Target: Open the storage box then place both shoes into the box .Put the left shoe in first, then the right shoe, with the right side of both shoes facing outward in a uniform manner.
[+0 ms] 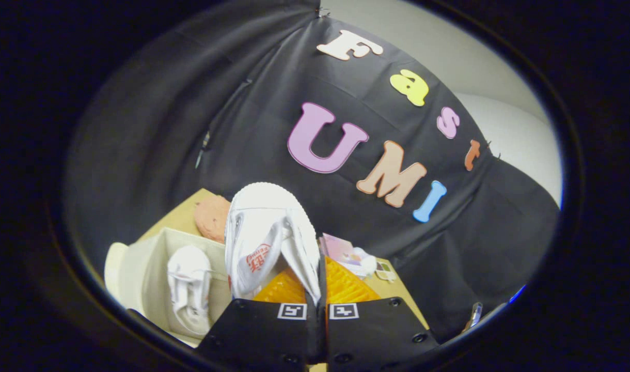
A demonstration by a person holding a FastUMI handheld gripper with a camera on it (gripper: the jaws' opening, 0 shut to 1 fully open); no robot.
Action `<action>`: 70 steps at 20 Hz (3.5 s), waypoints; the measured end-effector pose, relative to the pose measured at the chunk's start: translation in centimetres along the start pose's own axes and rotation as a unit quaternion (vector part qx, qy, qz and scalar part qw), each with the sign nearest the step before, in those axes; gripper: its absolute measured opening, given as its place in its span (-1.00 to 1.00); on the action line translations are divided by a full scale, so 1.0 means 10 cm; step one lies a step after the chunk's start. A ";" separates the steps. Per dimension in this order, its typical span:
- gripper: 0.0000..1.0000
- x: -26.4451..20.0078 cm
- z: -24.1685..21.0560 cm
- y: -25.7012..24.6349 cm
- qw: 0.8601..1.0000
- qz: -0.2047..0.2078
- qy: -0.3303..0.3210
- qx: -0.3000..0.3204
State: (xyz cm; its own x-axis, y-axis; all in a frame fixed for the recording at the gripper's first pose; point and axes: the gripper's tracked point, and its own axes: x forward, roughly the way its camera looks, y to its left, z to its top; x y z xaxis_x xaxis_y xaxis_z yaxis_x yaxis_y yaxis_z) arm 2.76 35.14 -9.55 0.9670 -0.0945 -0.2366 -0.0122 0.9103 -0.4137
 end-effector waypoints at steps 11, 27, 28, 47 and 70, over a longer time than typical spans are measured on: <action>-0.95 0.43 -0.88 0.53 0.993 0.046 0.102 0.030; 0.88 0.41 -1.38 0.39 0.969 0.142 0.163 0.122; 0.90 0.36 -1.30 0.41 0.966 0.154 0.153 0.142; 0.94 -0.06 -0.12 -1.64 0.936 0.174 -0.100 0.289; 0.94 0.06 -0.20 -2.77 0.958 0.119 -0.114 0.236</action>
State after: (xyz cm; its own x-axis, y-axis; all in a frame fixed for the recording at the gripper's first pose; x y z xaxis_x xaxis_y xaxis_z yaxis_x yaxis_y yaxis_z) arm 3.21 9.09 -0.04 0.9824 0.1790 -0.0536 -0.1742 0.9811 0.0838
